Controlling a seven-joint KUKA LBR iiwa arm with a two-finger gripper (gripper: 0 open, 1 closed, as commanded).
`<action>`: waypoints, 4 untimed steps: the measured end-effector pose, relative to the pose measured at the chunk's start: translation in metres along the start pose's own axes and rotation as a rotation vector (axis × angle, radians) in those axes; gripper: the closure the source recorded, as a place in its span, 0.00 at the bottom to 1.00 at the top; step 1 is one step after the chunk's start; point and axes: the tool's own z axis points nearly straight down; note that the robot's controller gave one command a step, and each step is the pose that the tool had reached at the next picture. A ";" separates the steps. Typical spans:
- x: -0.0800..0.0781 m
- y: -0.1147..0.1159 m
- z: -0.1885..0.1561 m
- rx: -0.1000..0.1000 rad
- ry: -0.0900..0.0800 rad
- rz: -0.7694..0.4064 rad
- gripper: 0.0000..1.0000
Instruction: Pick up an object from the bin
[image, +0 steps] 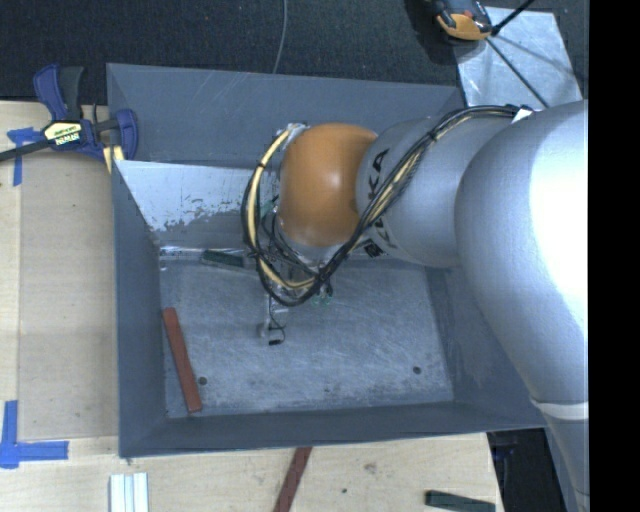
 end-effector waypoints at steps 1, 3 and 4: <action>-0.025 -0.003 0.001 0.002 0.000 0.050 0.00; -0.027 0.058 -0.018 0.002 0.001 0.015 1.00; -0.005 0.051 -0.066 0.003 0.010 0.066 1.00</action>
Offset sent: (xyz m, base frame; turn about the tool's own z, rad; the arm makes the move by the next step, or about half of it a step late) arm 0.0190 0.0604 0.0176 0.0157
